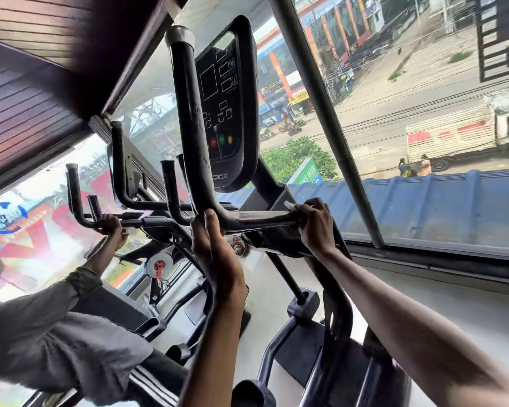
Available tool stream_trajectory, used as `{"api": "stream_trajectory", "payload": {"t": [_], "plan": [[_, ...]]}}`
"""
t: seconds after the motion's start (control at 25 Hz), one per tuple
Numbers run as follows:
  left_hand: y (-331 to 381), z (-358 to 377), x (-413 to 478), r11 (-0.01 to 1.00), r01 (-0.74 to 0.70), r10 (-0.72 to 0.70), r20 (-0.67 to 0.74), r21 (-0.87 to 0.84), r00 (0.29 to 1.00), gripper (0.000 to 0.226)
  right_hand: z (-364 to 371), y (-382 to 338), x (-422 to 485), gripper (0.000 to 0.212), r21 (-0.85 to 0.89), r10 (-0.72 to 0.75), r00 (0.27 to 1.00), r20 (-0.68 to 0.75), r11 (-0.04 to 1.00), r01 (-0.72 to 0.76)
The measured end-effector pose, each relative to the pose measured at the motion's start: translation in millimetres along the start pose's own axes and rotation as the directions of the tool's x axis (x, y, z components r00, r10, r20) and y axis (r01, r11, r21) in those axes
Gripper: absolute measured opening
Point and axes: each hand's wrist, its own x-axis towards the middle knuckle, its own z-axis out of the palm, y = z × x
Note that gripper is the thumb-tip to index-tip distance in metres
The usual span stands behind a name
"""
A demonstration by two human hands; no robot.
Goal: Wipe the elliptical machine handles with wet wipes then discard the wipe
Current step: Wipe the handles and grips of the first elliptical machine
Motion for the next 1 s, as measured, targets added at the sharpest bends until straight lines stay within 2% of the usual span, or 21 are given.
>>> {"api": "stream_trajectory", "payload": {"t": [0.08,0.24,0.44,0.6,0.68,0.76,0.84,1.0], "plan": [[-1.8,1.5,0.6,1.000,-0.010,0.010,-0.012,0.007,1.000,0.019,0.9,3.9,0.5,0.039,0.010,-0.049,0.999,-0.009,0.999,0.049],[-6.5,4.0,1.1,1.000,-0.023,0.024,-0.036,0.007,0.999,0.019,0.7,-2.3,1.8,0.032,0.039,0.054,0.998,-0.022,0.998,-0.053],[-10.2,4.9,4.6,0.999,-0.041,0.039,-0.052,-0.030,0.998,0.019,-24.8,-71.8,-24.2,0.016,0.294,-0.018,0.993,-0.116,0.954,0.051],[-10.9,-0.8,8.5,0.996,-0.085,0.084,-0.031,-0.009,0.996,0.021,-43.8,-142.3,-57.9,0.014,0.489,-0.133,0.981,-0.144,0.852,0.187],[-13.2,-6.2,11.8,0.995,-0.102,0.102,0.003,0.008,0.995,0.022,-39.3,-139.7,-61.4,0.014,0.464,-0.165,0.968,-0.189,0.854,0.236],[-13.9,-9.8,13.9,0.995,-0.101,0.101,0.025,0.017,0.995,0.021,-34.0,-125.7,-56.8,0.013,0.420,-0.060,0.971,-0.231,0.894,0.155],[-11.4,-10.2,13.2,0.997,-0.081,0.081,0.026,0.000,0.996,0.021,-33.2,-132.9,-59.4,0.013,0.477,0.040,0.973,-0.227,0.876,0.075],[-5.2,-11.1,12.8,0.995,0.030,-0.028,0.022,-0.092,0.999,0.033,-31.9,-155.8,-82.7,0.012,0.548,-0.064,0.955,-0.290,0.807,0.220]]}}
